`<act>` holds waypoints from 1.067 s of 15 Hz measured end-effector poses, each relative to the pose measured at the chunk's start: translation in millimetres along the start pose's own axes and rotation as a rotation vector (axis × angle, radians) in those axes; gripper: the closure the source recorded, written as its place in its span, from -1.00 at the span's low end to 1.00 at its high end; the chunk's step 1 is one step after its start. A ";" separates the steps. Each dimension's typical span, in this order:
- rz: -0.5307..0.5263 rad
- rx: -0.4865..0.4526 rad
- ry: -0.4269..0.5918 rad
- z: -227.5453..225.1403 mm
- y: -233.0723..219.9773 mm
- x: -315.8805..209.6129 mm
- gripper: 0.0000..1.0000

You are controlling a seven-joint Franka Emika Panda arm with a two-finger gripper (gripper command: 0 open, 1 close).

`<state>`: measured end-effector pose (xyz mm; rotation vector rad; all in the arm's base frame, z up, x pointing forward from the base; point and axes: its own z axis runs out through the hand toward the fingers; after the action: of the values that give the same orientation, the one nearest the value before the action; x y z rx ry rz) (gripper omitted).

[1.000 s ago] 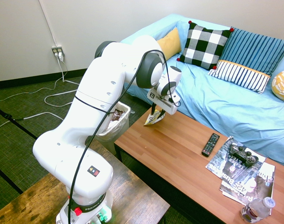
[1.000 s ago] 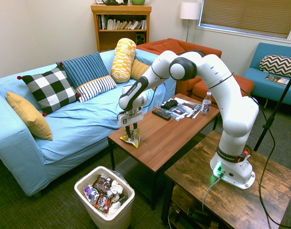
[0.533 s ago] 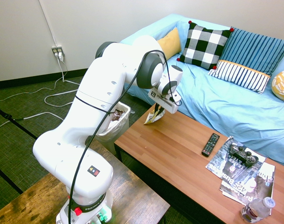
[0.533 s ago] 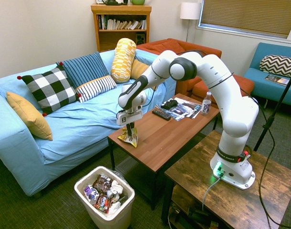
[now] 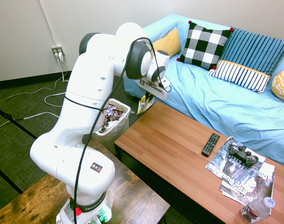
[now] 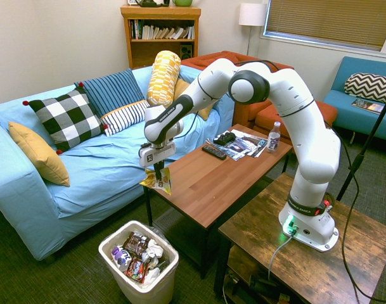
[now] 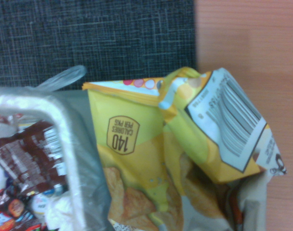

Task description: Throw the chip bag in the trash bin

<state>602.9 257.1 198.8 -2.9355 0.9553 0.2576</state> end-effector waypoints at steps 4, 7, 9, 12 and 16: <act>-0.114 -0.084 0.047 15.8 -50.4 -110.7 1.00; -0.186 -0.153 0.070 45.4 -68.5 -173.5 1.00; -0.220 -0.177 0.081 60.7 -78.5 -197.7 -1.00; -0.250 -0.202 0.091 84.3 -87.6 -215.2 -1.00; -0.243 -0.201 0.094 91.0 -95.0 -208.6 -1.00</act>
<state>479.7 463.4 143.9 -3.2336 0.6026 0.2173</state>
